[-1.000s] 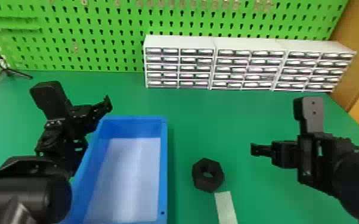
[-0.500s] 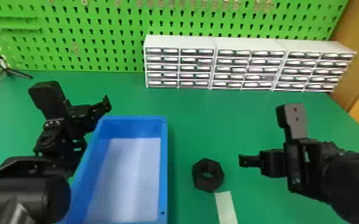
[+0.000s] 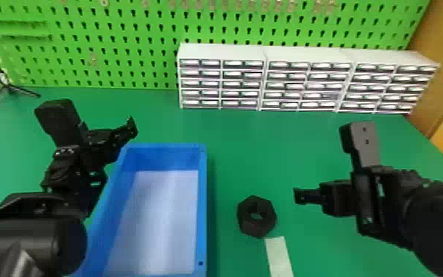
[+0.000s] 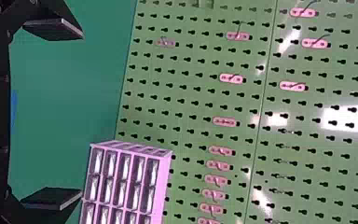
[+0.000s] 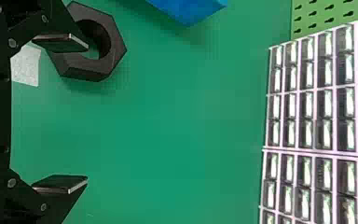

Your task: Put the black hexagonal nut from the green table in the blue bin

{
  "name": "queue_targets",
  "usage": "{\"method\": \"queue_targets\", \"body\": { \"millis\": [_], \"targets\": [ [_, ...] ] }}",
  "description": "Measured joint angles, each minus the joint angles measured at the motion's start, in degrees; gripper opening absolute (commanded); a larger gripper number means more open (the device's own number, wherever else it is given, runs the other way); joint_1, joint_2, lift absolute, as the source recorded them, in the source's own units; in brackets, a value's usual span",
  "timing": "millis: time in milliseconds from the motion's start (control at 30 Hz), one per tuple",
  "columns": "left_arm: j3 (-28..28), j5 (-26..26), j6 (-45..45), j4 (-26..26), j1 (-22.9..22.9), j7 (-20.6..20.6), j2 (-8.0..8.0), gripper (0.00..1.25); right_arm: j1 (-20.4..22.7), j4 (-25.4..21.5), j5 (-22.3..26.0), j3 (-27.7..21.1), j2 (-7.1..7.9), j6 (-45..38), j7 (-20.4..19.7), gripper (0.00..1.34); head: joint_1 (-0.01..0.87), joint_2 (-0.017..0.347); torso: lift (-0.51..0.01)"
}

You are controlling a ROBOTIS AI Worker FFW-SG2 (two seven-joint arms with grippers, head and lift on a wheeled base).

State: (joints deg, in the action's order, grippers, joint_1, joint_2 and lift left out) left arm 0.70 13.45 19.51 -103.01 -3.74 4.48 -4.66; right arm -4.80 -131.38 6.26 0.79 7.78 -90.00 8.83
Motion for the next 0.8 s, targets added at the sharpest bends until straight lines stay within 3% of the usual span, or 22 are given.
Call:
{"method": "queue_targets", "body": {
  "millis": [800],
  "targets": [
    [0.0,0.3,0.0,0.0,0.1,-0.2,0.00,1.15,-0.5,-0.5,-1.3,0.8,-0.61,0.0,0.0,1.06,0.692,0.008,-0.097]
  ]
}}
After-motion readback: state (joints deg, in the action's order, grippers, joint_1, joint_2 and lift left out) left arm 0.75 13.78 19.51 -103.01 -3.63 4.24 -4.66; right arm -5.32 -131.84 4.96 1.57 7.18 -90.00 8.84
